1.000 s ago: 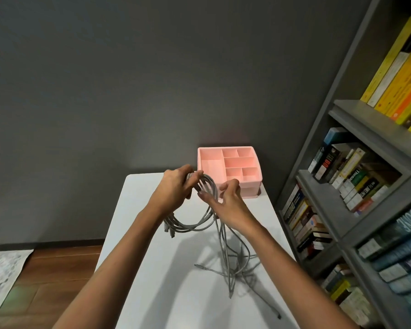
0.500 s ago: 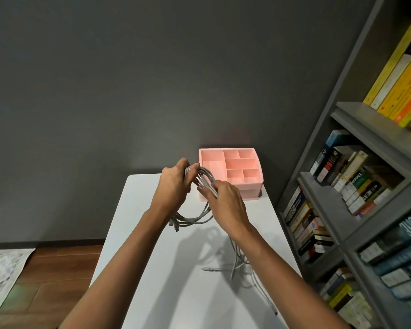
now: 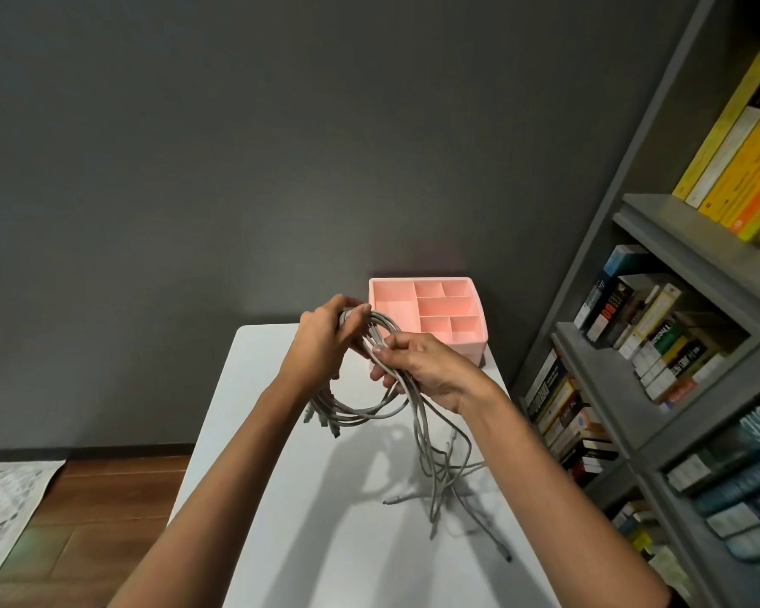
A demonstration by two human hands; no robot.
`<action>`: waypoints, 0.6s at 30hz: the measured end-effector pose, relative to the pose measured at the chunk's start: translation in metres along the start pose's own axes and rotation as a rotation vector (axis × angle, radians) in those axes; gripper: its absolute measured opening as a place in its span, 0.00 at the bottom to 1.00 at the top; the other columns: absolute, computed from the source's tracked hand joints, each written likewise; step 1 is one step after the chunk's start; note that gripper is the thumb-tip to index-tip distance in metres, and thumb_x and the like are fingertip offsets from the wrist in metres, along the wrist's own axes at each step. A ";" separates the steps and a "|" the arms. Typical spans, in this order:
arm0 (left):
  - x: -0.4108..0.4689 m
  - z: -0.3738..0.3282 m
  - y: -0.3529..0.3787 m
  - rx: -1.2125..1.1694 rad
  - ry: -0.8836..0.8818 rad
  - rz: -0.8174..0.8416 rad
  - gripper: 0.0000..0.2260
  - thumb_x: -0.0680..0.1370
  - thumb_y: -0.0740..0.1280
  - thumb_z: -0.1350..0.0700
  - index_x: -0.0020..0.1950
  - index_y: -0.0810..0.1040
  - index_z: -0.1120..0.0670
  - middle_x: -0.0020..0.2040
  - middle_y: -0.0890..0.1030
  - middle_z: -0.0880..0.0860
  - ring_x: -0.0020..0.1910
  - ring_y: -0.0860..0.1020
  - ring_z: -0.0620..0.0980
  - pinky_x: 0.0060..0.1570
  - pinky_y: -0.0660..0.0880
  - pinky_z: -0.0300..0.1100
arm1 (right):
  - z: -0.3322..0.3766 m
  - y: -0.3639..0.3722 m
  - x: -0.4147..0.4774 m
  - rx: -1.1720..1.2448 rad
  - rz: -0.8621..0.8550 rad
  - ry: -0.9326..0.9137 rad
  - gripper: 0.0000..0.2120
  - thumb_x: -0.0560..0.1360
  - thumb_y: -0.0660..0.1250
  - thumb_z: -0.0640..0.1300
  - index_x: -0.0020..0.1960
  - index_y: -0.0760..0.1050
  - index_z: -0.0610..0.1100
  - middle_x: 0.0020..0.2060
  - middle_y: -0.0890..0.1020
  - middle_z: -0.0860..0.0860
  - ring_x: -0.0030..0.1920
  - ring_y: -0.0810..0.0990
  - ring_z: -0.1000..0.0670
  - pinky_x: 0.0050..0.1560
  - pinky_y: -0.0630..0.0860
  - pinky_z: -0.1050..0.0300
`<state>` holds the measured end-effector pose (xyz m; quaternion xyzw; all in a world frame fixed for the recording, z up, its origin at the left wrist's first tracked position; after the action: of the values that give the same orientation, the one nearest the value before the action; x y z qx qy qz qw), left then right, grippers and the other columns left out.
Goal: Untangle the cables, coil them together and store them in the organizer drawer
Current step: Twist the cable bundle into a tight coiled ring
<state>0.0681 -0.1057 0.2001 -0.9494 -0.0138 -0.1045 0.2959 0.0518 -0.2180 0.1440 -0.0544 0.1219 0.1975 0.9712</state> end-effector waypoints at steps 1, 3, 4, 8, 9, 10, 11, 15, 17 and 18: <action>0.000 -0.002 0.000 0.000 0.011 0.007 0.10 0.82 0.60 0.52 0.47 0.76 0.56 0.35 0.82 0.53 0.20 0.74 0.41 0.16 0.67 0.36 | 0.000 0.000 0.000 0.021 0.023 0.013 0.07 0.80 0.62 0.40 0.43 0.71 0.41 0.33 0.79 0.47 0.26 0.75 0.58 0.28 0.70 0.66; 0.001 -0.002 0.002 0.017 0.017 0.025 0.12 0.82 0.60 0.52 0.44 0.76 0.56 0.31 0.81 0.55 0.16 0.70 0.44 0.17 0.66 0.36 | -0.002 0.001 0.001 0.038 0.045 0.051 0.08 0.80 0.62 0.40 0.42 0.72 0.40 0.30 0.78 0.48 0.24 0.72 0.58 0.27 0.69 0.67; 0.001 0.000 0.002 0.030 0.011 0.028 0.13 0.82 0.60 0.51 0.43 0.76 0.57 0.30 0.80 0.55 0.15 0.68 0.45 0.17 0.66 0.37 | -0.004 0.002 0.001 0.043 0.040 0.078 0.09 0.80 0.61 0.40 0.41 0.72 0.41 0.28 0.77 0.50 0.23 0.71 0.58 0.26 0.68 0.67; 0.001 0.004 0.006 0.064 -0.015 0.005 0.15 0.82 0.59 0.51 0.44 0.76 0.59 0.27 0.79 0.54 0.16 0.69 0.45 0.19 0.68 0.38 | -0.009 0.002 -0.001 0.013 -0.019 0.118 0.10 0.80 0.62 0.41 0.41 0.73 0.39 0.26 0.79 0.50 0.24 0.75 0.57 0.28 0.73 0.65; 0.000 0.004 0.006 0.069 -0.013 -0.011 0.15 0.82 0.59 0.51 0.45 0.76 0.60 0.27 0.79 0.54 0.17 0.70 0.44 0.20 0.67 0.36 | -0.007 0.003 -0.002 -0.015 -0.037 0.094 0.10 0.80 0.61 0.42 0.43 0.74 0.38 0.29 0.80 0.48 0.27 0.77 0.56 0.30 0.74 0.64; 0.000 0.003 0.004 0.070 -0.010 -0.030 0.14 0.82 0.59 0.51 0.45 0.76 0.60 0.28 0.79 0.55 0.17 0.70 0.42 0.20 0.66 0.33 | -0.004 0.003 -0.003 -0.062 -0.062 0.057 0.10 0.80 0.62 0.44 0.46 0.74 0.37 0.33 0.81 0.47 0.30 0.78 0.54 0.32 0.75 0.63; 0.000 0.003 0.002 0.073 -0.007 -0.050 0.14 0.82 0.59 0.51 0.46 0.76 0.60 0.28 0.79 0.55 0.17 0.71 0.41 0.20 0.66 0.32 | 0.000 0.002 -0.003 -0.130 -0.106 0.010 0.12 0.80 0.63 0.46 0.48 0.75 0.37 0.35 0.81 0.47 0.32 0.79 0.53 0.33 0.76 0.62; -0.001 -0.002 -0.004 0.050 0.019 -0.084 0.15 0.82 0.59 0.51 0.48 0.76 0.62 0.29 0.78 0.55 0.18 0.72 0.40 0.20 0.64 0.29 | 0.011 -0.012 -0.008 -0.225 -0.322 -0.136 0.10 0.76 0.68 0.44 0.49 0.77 0.36 0.35 0.80 0.46 0.31 0.77 0.53 0.33 0.76 0.60; -0.004 -0.006 -0.004 0.026 0.044 -0.089 0.15 0.82 0.59 0.51 0.48 0.76 0.63 0.28 0.78 0.53 0.18 0.72 0.40 0.21 0.64 0.29 | 0.009 -0.014 -0.007 -0.156 -0.318 -0.119 0.08 0.78 0.66 0.42 0.49 0.77 0.36 0.34 0.80 0.46 0.31 0.77 0.52 0.34 0.76 0.58; -0.005 -0.007 -0.003 0.020 0.050 -0.092 0.15 0.82 0.60 0.51 0.48 0.76 0.63 0.28 0.78 0.52 0.18 0.72 0.41 0.21 0.64 0.29 | 0.009 -0.015 -0.007 -0.173 -0.308 -0.108 0.07 0.79 0.65 0.41 0.49 0.76 0.37 0.34 0.80 0.47 0.31 0.78 0.52 0.35 0.76 0.58</action>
<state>0.0617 -0.1063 0.2062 -0.9419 -0.0510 -0.1417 0.3003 0.0536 -0.2324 0.1556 -0.1451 0.0423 0.0586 0.9868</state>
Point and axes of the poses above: each hand's wrist, its own x-axis towards the middle knuckle, its own y-axis out of the palm, z = x × y, the point moved 10 cm from there along x, towards the middle knuckle
